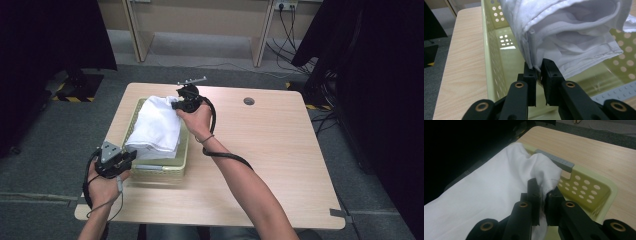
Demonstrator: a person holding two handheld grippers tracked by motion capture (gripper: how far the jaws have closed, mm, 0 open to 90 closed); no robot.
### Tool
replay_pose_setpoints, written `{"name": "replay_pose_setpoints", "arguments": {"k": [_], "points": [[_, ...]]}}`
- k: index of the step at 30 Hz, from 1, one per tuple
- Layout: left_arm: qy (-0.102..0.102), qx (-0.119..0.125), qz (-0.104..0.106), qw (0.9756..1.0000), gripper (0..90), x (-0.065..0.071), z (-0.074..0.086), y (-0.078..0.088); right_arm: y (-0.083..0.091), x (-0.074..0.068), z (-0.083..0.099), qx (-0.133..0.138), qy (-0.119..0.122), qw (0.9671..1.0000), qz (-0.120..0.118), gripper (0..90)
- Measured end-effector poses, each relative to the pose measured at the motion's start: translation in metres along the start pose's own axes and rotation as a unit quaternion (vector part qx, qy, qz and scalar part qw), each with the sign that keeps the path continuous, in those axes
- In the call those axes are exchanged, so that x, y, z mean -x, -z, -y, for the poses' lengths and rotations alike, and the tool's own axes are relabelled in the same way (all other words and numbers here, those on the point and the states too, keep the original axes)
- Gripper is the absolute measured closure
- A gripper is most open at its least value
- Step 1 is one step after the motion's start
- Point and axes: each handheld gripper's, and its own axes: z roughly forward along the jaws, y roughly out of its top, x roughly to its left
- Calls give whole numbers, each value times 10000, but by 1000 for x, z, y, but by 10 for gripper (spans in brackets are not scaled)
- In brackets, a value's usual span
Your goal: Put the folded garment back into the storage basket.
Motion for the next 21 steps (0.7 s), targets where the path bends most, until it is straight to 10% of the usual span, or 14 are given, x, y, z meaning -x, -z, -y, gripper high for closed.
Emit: {"name": "replay_pose_setpoints", "arguments": {"k": [21], "points": [[72,-87,7,9999,813,-5,0,-2,-6,0,0,-37,-77,10000,-6,843]]}}
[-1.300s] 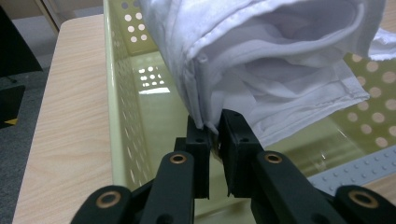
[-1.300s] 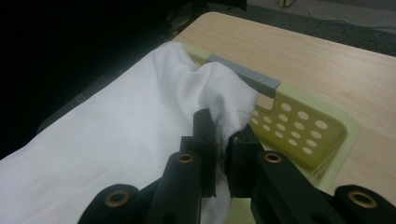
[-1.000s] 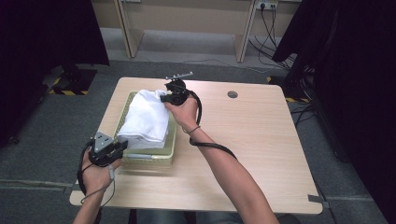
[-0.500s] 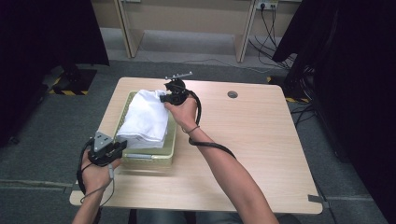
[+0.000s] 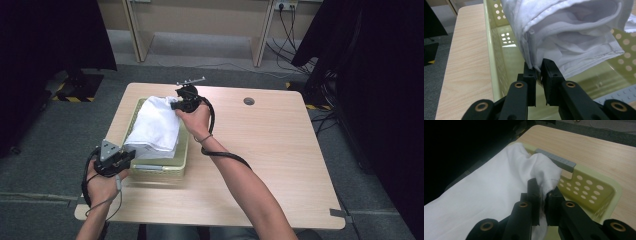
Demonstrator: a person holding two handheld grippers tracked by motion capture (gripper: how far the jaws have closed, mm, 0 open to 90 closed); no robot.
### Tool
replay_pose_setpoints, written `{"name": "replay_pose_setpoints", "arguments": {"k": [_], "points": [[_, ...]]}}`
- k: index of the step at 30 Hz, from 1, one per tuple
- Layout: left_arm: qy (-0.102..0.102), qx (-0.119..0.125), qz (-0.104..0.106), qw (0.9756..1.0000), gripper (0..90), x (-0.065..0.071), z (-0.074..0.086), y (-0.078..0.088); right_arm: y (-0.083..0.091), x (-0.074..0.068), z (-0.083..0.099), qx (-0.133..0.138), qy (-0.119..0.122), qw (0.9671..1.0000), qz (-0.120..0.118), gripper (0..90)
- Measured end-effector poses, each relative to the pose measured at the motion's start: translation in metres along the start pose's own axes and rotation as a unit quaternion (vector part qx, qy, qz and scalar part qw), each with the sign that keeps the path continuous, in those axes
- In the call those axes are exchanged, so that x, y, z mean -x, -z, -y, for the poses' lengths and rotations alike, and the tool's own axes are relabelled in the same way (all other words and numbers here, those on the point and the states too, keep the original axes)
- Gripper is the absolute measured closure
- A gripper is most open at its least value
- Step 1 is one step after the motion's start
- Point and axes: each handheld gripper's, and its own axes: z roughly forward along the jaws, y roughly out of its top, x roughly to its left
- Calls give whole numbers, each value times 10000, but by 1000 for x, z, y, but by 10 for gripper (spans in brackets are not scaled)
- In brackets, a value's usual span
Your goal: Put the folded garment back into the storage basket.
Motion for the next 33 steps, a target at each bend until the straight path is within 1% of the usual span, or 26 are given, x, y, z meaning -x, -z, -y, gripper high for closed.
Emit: {"name": "replay_pose_setpoints", "arguments": {"k": [3,4,5,6,7,8,9,10,12,15,20,22,24,27,31,33], "points": [[-13,-24,26,10000,796,-2,-1,0,0,0,-1,5,11,10000,-9,834],[-12,-83,66,9999,752,-2,-1,0,-1,0,-1,1,23,10000,-10,796],[56,-125,107,9998,649,-2,-2,1,-2,1,-2,-41,10,10000,12,706],[137,-94,87,9998,539,0,-4,3,-2,2,-2,-18,-2,10000,80,610],[54,-74,-20,10000,449,1,-6,6,-2,3,-2,-15,-8,9999,159,570],[-20,-2,-87,10000,376,3,-8,9,-2,4,-2,-56,41,9999,145,539],[-78,7,-61,10000,336,4,-9,12,-2,4,-3,-113,93,9998,151,513],[-129,7,-10,9999,312,5,-11,14,-2,4,-3,-110,125,9997,201,489],[-161,102,-43,9998,298,5,-13,17,0,5,-3,-131,118,9997,191,462],[-58,108,66,9999,286,5,-14,17,2,6,-2,-107,142,9997,190,458],[-21,108,191,9998,246,8,-13,12,4,9,-1,-164,260,9993,201,422],[-8,97,204,9997,228,9,-13,11,5,10,0,-207,316,9991,209,395],[19,152,212,9997,220,10,-14,12,6,11,0,-202,356,9989,231,373],[13,233,244,9994,211,13,-15,12,8,12,1,-200,403,9987,235,359],[14,269,260,9993,200,15,-16,11,12,13,4,-192,449,9985,231,340],[59,297,271,9992,191,16,-16,11,13,13,5,-191,469,9984,231,328]]}}
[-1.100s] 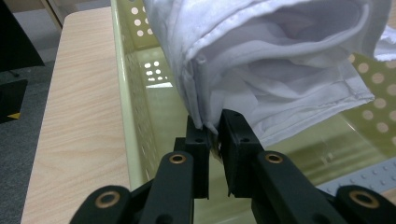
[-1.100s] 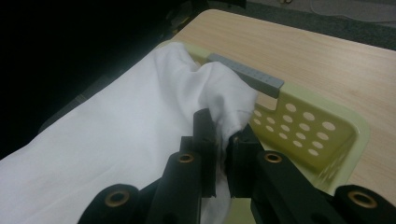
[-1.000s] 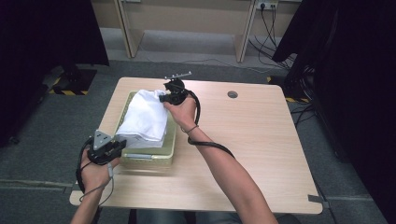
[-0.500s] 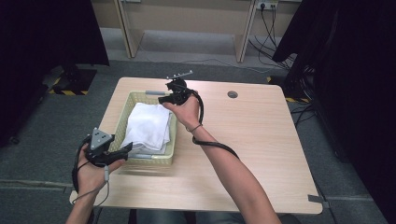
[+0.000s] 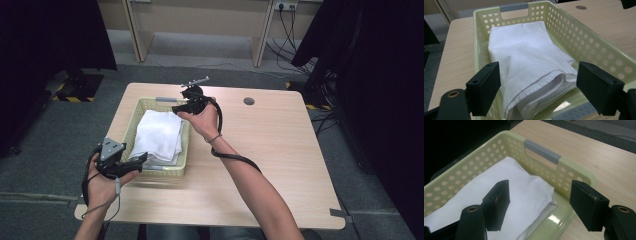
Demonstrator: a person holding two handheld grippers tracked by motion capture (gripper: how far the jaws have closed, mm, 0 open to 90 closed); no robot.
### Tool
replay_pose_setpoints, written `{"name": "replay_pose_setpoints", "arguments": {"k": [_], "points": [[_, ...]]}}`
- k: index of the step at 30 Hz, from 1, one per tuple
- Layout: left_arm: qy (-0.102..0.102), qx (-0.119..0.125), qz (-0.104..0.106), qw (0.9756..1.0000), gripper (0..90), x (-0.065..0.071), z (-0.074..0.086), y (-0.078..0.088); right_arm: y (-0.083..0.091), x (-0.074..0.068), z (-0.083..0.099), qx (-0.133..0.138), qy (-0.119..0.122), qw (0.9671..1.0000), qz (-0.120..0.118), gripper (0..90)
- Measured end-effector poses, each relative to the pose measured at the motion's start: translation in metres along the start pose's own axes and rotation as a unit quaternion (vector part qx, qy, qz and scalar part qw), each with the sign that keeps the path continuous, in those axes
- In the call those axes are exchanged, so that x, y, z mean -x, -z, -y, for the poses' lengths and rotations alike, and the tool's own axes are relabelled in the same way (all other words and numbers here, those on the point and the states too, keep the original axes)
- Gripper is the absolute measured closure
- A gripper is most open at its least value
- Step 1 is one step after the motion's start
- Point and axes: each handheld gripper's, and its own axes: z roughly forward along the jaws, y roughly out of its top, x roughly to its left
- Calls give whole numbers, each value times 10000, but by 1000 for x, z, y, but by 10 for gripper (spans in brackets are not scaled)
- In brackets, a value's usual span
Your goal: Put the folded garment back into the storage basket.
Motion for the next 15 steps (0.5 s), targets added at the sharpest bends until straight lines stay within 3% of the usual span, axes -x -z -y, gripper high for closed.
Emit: {"name": "replay_pose_setpoints", "arguments": {"k": [8,15], "points": [[7,149,66,9999,167,5,-1,-1,3,3,2,-55,91,9999,-22,279],[-48,129,125,9998,149,9,-1,-5,10,5,4,-1,97,10000,23,249]]}}
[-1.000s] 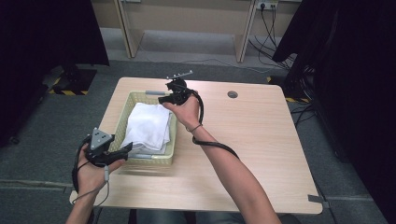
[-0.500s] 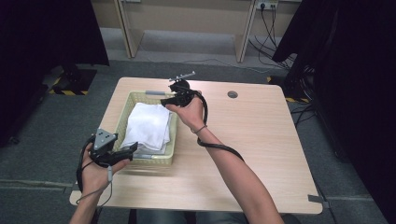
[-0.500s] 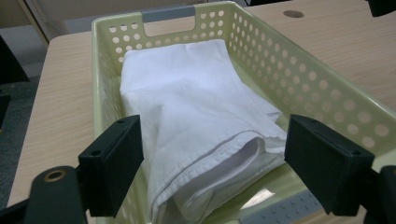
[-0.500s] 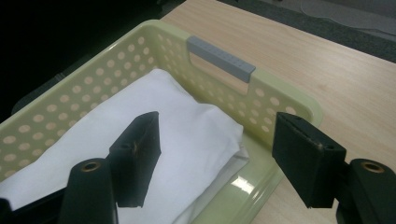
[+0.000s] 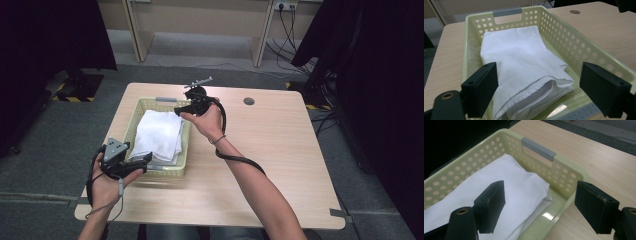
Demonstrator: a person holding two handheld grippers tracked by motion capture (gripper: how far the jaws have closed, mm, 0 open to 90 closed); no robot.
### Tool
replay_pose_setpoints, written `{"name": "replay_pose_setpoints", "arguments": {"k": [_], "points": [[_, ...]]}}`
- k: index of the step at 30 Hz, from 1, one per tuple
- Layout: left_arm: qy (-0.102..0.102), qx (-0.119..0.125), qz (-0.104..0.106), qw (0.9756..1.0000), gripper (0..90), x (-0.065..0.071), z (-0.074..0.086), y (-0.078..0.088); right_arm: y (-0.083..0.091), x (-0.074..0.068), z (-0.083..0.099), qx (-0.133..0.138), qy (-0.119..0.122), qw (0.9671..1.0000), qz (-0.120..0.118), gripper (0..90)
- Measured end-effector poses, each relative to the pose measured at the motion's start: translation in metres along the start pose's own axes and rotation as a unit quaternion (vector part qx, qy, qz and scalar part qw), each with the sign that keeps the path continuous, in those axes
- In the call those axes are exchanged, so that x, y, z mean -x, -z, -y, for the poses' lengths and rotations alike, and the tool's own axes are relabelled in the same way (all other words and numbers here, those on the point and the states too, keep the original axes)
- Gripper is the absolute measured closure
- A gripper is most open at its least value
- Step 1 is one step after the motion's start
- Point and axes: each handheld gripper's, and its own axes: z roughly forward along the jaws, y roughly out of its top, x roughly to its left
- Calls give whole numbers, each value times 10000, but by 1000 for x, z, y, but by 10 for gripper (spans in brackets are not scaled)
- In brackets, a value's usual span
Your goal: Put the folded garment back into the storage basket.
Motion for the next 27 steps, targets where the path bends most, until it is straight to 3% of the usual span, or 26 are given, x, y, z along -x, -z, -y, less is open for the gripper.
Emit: {"name": "replay_pose_setpoints", "arguments": {"k": [27], "points": [[70,189,126,9997,145,9,4,-5,13,0,7,111,21,9999,-11,210]]}}
